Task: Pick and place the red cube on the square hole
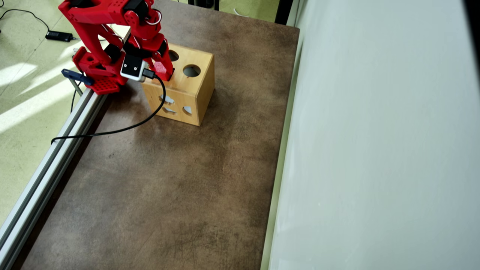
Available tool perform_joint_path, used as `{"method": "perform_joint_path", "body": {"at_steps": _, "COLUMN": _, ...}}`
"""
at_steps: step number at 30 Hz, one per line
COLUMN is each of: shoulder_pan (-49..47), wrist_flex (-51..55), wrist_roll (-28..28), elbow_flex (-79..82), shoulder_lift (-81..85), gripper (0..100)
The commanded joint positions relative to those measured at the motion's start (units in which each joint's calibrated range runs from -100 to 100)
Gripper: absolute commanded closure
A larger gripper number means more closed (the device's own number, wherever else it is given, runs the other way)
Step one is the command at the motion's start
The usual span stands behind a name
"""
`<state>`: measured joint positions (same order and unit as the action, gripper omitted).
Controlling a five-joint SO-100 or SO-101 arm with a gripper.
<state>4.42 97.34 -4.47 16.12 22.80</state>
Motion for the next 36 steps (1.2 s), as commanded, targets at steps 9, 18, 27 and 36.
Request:
{"method": "perform_joint_path", "body": {"at_steps": 9, "shoulder_pan": 0.9, "wrist_flex": 0.2, "wrist_roll": -0.1, "elbow_flex": -1.3, "shoulder_lift": 0.8, "gripper": 98}}
{"method": "perform_joint_path", "body": {"at_steps": 18, "shoulder_pan": 0.9, "wrist_flex": 0.3, "wrist_roll": -0.3, "elbow_flex": -1.4, "shoulder_lift": 0.9, "gripper": 98}}
{"method": "perform_joint_path", "body": {"at_steps": 27, "shoulder_pan": 0.9, "wrist_flex": 0.3, "wrist_roll": -0.3, "elbow_flex": -1.4, "shoulder_lift": 0.9, "gripper": 90}}
{"method": "perform_joint_path", "body": {"at_steps": 36, "shoulder_pan": 1.0, "wrist_flex": 0.3, "wrist_roll": -0.2, "elbow_flex": -1.4, "shoulder_lift": 6.5, "gripper": 62}}
